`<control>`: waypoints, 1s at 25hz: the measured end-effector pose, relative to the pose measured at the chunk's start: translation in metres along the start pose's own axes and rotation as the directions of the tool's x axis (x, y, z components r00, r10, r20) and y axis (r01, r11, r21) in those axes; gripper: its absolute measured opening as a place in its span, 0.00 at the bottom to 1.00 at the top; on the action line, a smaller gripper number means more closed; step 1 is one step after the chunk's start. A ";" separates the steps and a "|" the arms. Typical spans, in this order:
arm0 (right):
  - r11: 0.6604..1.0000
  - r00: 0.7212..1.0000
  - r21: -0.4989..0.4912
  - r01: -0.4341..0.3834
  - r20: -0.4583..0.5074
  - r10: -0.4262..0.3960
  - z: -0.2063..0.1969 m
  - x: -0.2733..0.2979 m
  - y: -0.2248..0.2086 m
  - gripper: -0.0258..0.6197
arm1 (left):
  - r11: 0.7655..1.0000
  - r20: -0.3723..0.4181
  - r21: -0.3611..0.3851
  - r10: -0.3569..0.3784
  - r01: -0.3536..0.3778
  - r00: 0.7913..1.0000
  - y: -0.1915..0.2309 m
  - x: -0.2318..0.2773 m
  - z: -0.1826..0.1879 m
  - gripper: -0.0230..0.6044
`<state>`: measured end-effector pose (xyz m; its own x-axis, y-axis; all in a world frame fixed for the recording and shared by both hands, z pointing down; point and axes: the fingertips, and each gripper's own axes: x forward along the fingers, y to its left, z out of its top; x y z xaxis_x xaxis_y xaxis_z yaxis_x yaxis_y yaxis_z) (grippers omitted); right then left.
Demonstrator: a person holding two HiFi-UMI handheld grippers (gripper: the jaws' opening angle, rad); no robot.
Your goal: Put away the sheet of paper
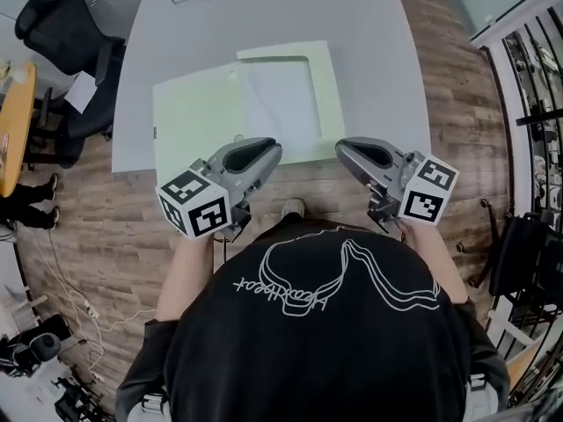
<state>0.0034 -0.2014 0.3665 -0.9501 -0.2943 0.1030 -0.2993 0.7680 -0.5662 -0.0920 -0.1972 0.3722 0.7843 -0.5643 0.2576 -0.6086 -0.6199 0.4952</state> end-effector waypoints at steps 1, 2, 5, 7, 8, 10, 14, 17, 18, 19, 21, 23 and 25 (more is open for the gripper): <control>1.000 1.000 -0.012 -0.008 0.001 0.008 0.001 -0.002 0.006 0.05 | 1.000 0.020 -0.008 -0.018 0.019 1.000 -0.013 -0.001 0.002 0.11; 1.000 1.000 -0.022 -0.016 0.004 0.016 0.002 -0.005 0.011 0.05 | 0.999 0.042 -0.031 -0.038 0.040 0.998 -0.024 -0.001 0.004 0.09; 0.998 0.999 -0.047 -0.033 0.019 0.034 0.006 -0.015 0.025 0.05 | 0.992 0.091 -0.083 -0.090 0.097 0.992 -0.052 0.001 0.007 0.07; 0.997 0.999 -0.068 -0.034 0.028 0.036 0.008 -0.019 0.032 0.05 | 0.997 0.084 -0.040 -0.066 0.069 0.994 -0.058 0.000 0.007 0.06; 0.996 0.999 -0.081 -0.032 0.031 0.034 0.008 -0.022 0.035 0.05 | 0.999 0.076 -0.004 -0.047 0.047 0.996 -0.060 -0.001 0.007 0.06; 0.993 0.999 -0.116 -0.026 0.030 0.029 0.006 -0.030 0.044 0.05 | 0.998 0.070 0.054 -0.023 0.019 0.997 -0.070 -0.003 0.005 0.05; 0.981 0.999 -0.195 -0.020 0.027 0.026 -0.005 -0.052 0.066 0.05 | 0.993 0.090 0.115 -0.018 0.007 0.996 -0.104 -0.008 0.001 0.05; 0.978 0.998 -0.206 -0.039 0.031 0.047 -0.009 -0.058 0.082 0.05 | 0.991 0.086 0.136 -0.019 0.008 0.996 -0.119 -0.012 -0.004 0.05; 0.976 0.998 -0.214 -0.044 0.031 0.052 -0.009 -0.061 0.086 0.05 | 0.990 0.085 0.142 -0.022 0.009 0.996 -0.124 -0.012 -0.005 0.05; 0.973 0.998 -0.224 -0.047 0.029 0.055 -0.009 -0.063 0.090 0.05 | 0.989 0.086 0.150 -0.023 0.010 0.996 -0.129 -0.013 -0.005 0.05; 0.968 0.998 -0.245 -0.049 0.030 0.058 -0.008 -0.070 0.096 0.05 | 0.985 0.088 0.175 -0.024 0.008 0.996 -0.137 -0.015 -0.005 0.05; 0.965 0.998 -0.258 -0.045 0.034 0.055 -0.007 -0.076 0.101 0.05 | 0.981 0.093 0.194 -0.024 0.006 0.995 -0.145 -0.017 -0.004 0.05; 0.963 0.998 -0.266 -0.040 0.035 0.051 -0.007 -0.079 0.105 0.05 | 0.979 0.099 0.203 -0.027 0.007 0.995 -0.150 -0.020 -0.002 0.05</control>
<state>0.0468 -0.0937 0.3045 -0.9605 -0.2745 0.0450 -0.2735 0.9027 -0.3323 -0.0160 -0.0921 0.2952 0.7850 -0.5982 0.1608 -0.6149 -0.7214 0.3185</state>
